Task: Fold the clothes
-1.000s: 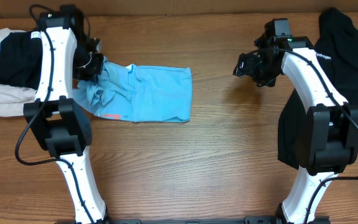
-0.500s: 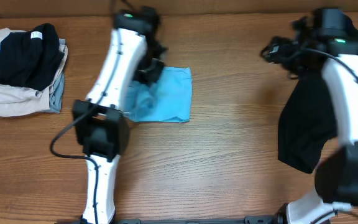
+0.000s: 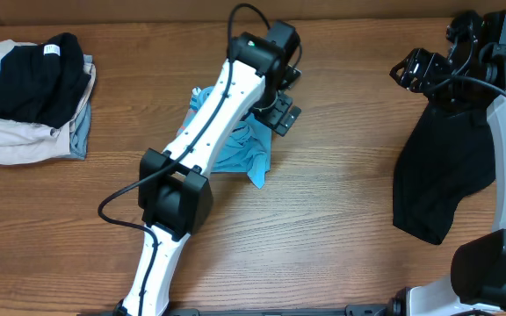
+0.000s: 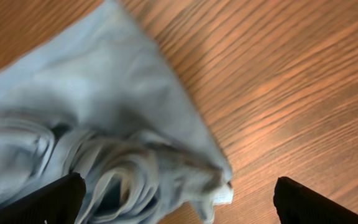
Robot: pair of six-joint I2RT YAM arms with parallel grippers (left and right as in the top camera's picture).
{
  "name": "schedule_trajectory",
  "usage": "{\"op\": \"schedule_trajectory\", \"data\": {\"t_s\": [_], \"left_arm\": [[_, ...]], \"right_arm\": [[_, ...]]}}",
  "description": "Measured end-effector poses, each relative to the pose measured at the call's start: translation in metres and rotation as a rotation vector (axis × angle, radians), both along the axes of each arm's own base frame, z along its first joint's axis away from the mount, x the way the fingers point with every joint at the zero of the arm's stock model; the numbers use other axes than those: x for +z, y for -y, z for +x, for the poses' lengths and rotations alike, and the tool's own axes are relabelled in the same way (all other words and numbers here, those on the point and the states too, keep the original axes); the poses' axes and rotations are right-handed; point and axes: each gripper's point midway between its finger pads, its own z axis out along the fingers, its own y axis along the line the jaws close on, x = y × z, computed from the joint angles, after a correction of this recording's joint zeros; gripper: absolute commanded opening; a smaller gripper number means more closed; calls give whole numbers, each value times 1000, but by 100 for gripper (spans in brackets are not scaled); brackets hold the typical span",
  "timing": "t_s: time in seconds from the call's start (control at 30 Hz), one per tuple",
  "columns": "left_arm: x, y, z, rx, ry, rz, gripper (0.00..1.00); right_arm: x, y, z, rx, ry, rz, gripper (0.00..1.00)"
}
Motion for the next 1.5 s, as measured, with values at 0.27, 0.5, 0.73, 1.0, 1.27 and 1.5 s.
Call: {"op": "schedule_trajectory", "data": {"t_s": [0.27,0.5,0.73,1.0,1.27,1.5], "left_arm": [[81,-93,55,331,147,-93,100],[141,-225,74,640,282,-163,100],[128,-276,62,764,213,-149,100],[102,-275,55,754,125,-121,100],[102,-276,55,740,126,-118,100],[102,-276,55,718,128,-113,100]], "right_arm": [[1,-43,2,117,21,-11,92],[-2,-147,0,357,76,-10,86],[-51,-299,-30,541,54,-80,87],[-125,-388,-56,593,87,-234,86],[-150,-387,-39,557,113,-298,63],[-170,-368,-44,557,45,-378,4]]}}
